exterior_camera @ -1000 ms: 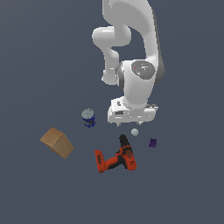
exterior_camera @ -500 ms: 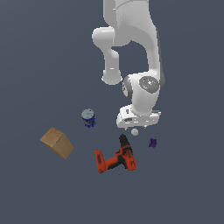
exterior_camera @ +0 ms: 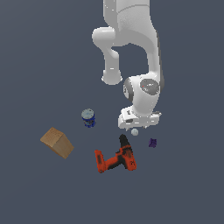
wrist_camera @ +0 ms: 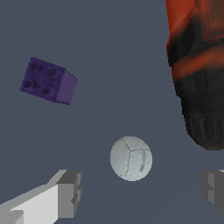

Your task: Pick up a designated object from a clutter of objects.

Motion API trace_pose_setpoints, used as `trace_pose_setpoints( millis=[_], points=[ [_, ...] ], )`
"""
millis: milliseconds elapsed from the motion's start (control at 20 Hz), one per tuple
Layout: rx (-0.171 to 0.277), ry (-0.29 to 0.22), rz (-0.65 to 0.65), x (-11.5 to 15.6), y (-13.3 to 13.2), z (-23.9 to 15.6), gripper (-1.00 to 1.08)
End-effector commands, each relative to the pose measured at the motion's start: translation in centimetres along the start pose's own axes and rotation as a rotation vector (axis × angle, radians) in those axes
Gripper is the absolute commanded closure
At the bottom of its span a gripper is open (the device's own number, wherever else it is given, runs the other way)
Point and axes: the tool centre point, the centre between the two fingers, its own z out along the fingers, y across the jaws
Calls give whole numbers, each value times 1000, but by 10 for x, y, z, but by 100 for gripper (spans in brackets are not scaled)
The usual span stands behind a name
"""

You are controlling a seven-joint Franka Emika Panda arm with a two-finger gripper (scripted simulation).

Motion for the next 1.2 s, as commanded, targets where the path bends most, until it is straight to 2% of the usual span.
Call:
trace_pose_setpoints(
  millis=[0, 400, 700, 750, 1150],
  points=[
    [0, -1, 0, 0, 0, 5, -92],
    [0, 0, 0, -1, 0, 40, -92],
    [1, 1, 0, -1, -1, 49, -92],
    [1, 1, 0, -1, -1, 49, 108],
    [1, 1, 0, -1, -1, 49, 108]
  ],
)
